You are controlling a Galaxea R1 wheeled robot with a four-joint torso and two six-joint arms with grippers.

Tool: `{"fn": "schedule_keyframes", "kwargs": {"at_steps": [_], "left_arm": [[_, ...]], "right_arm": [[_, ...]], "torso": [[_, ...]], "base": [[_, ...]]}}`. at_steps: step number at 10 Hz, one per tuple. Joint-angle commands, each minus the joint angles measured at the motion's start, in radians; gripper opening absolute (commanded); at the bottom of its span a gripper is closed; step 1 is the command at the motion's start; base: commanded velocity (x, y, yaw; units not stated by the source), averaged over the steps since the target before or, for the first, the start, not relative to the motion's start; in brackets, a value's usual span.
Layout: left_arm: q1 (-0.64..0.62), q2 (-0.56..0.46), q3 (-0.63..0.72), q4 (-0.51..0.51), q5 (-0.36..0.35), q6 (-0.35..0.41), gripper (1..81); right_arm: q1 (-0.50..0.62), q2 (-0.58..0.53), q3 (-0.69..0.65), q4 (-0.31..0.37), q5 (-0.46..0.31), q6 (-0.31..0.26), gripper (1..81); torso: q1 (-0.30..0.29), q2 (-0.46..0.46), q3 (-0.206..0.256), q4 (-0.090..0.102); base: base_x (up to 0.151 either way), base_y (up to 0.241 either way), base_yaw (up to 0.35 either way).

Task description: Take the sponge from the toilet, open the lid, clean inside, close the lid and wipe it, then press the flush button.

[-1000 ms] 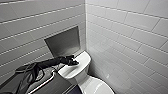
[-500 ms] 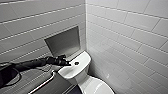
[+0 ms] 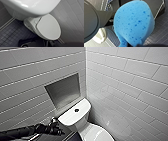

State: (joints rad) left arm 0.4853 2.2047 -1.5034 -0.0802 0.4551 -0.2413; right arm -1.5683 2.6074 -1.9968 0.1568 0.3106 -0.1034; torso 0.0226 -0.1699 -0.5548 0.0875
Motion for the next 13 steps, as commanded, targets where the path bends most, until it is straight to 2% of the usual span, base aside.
{"fn": "schedule_keyframes", "kwargs": {"at_steps": [1,3,5,7,10,11,13], "left_arm": [[0.33,-0.089,0.132,0.197,-0.181,-0.007,1.0],[0.495,-0.017,0.062,0.27,-0.249,-0.007,1.0],[0.621,0.103,-0.078,0.332,-0.293,-0.007,1.0],[0.726,0.216,-0.25,0.339,-0.377,-0.006,1.0],[0.827,0.367,-0.484,0.343,-0.461,-0.004,1.0],[0.849,0.394,-0.521,0.343,-0.481,-0.004,1.0],[0.881,0.463,-0.607,0.339,-0.489,-0.004,1.0]], "right_arm": [[-0.016,0.006,-0.011,-0.006,-0.076,-0.001,1.0],[-0.016,0.038,-0.052,-0.009,-0.076,-0.004,1.0],[-0.016,0.07,-0.095,-0.011,-0.081,-0.006,1.0],[-0.013,0.082,-0.115,-0.011,-0.085,-0.006,1.0],[-0.008,0.084,-0.118,-0.011,-0.085,-0.006,1.0],[-0.008,0.087,-0.118,-0.011,-0.087,-0.006,1.0],[-0.01,0.098,-0.132,-0.013,-0.085,-0.007,1.0]], "torso": [[0.0,0.0,0.0,0.0],[0.0,0.0,0.0,0.0],[0.0,0.0,0.0,0.0],[0.0,0.0,0.0,0.0],[-0.001,0.0,0.001,0.0],[-0.001,-0.001,0.001,0.0],[-0.001,-0.001,0.001,0.0]], "base": [[0.0,0.0,0.0],[0.0,0.0,0.0],[0.0,0.0,0.0],[0.0,0.0,0.0],[0.0,0.0,0.0],[0.0,0.0,0.0],[0.0,0.0,0.0]]}}
